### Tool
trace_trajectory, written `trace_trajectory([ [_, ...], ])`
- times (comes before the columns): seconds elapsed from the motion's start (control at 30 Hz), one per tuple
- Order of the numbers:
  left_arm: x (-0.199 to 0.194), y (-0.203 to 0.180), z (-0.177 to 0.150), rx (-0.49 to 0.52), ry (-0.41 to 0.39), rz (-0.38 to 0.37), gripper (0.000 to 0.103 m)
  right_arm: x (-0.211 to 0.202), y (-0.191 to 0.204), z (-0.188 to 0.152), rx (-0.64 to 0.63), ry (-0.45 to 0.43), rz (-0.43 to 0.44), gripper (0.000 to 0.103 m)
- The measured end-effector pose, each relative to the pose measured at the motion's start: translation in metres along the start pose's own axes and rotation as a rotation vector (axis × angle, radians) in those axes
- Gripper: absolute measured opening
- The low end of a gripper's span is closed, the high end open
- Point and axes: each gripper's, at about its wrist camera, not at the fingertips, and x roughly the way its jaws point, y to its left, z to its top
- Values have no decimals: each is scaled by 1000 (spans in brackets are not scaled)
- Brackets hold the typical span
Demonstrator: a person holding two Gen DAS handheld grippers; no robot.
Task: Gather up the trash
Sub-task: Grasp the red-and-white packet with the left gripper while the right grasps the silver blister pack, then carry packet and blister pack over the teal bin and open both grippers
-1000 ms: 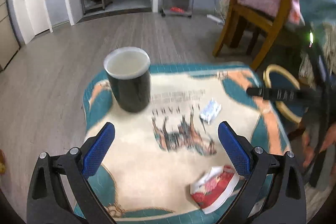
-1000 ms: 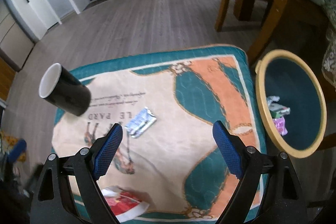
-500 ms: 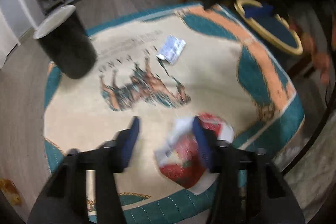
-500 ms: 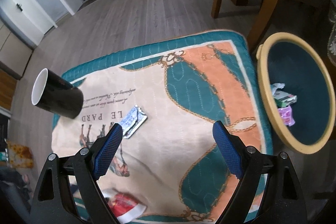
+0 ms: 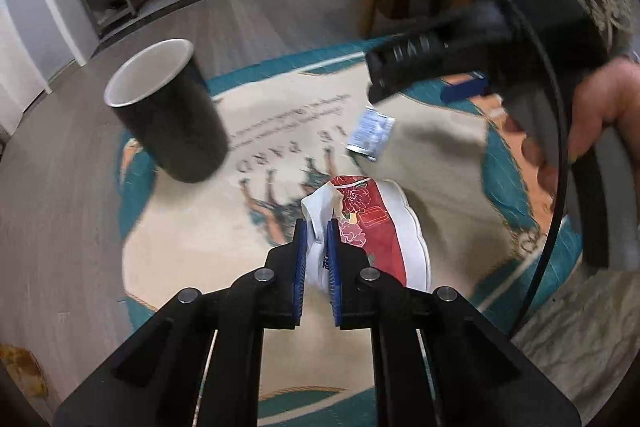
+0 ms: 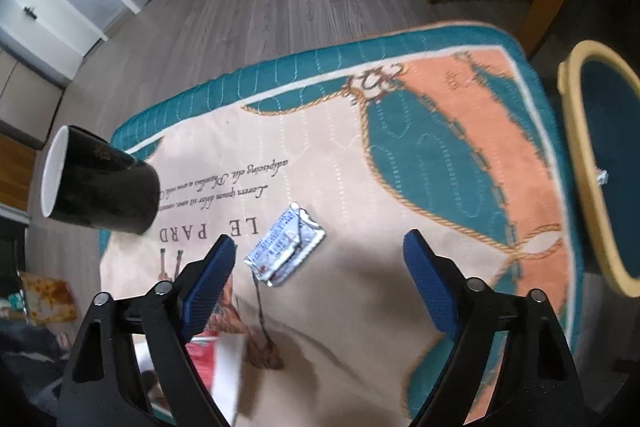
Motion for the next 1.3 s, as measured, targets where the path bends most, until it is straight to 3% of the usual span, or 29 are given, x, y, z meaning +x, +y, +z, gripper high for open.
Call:
trace_trajectory([
  [0.23,1,23,10,-30,-5,11,10,33,21,-4,13,56,-26,62],
  [0.33,-1,29,13,-41,-14,-4,10,39,29,-8,-20,45,-84,49],
  [0.4,-3,30,13,-42,-18,-6,10,40,35,-8,-60,32,-118,34],
  [0.7,-15,25,21,-36,-66,-27,10,10,24,-6,-51,-16,-72,5],
  [1.0,-20,-1,32,3,-94,-28,10,-39,-17,0,29,-95,-7,5],
  [1.3,-28,-42,72,6,-160,-70,10,-124,-86,15,60,-280,-27,5],
])
